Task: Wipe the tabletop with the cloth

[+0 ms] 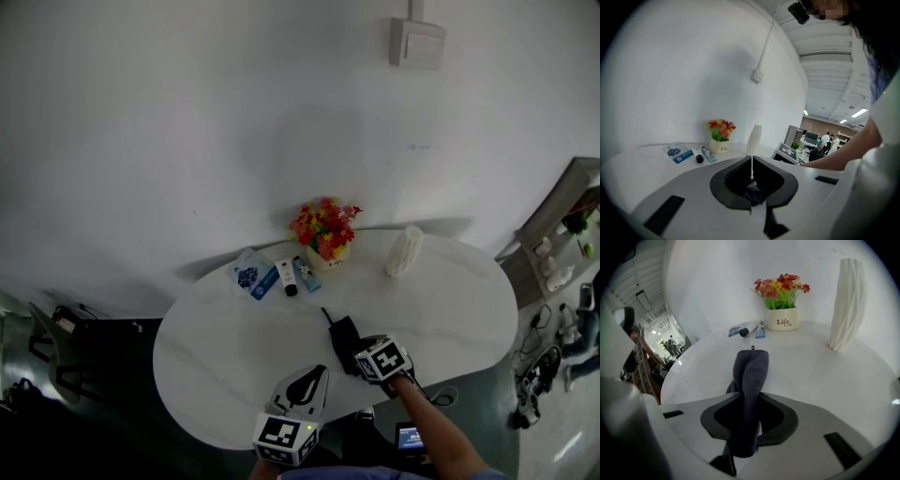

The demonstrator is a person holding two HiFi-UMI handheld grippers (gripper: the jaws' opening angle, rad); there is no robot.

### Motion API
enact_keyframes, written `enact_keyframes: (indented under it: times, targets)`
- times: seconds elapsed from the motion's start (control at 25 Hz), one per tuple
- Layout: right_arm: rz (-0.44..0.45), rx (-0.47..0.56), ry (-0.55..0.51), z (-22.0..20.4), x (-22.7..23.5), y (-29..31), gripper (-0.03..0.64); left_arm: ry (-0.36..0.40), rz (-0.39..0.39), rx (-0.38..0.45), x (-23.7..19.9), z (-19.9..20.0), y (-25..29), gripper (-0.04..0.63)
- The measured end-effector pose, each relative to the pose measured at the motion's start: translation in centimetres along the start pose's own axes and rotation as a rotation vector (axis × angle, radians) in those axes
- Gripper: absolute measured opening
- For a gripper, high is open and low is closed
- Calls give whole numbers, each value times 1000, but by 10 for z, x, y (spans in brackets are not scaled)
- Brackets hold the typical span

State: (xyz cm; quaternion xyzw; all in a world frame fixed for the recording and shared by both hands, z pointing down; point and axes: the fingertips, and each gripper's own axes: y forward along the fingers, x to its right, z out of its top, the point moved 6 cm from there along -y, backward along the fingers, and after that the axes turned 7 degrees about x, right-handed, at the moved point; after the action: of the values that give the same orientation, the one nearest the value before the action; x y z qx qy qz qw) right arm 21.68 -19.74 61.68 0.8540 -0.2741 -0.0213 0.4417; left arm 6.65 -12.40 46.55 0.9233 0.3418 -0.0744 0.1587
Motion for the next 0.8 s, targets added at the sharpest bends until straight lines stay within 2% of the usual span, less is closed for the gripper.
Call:
enact_keyframes:
  times: [0.36, 0.68, 0.8]
  targets:
    - [-31, 12, 35, -30, 95, -49, 87, 18, -41, -30, 72, -7, 64, 20]
    - [-93, 22, 86, -61, 170, -93, 87, 117, -132, -44, 124, -5, 105, 20]
    - [-121, 26, 108, -74, 198, -112, 87, 123, -153, -41, 139, -2, 117, 20]
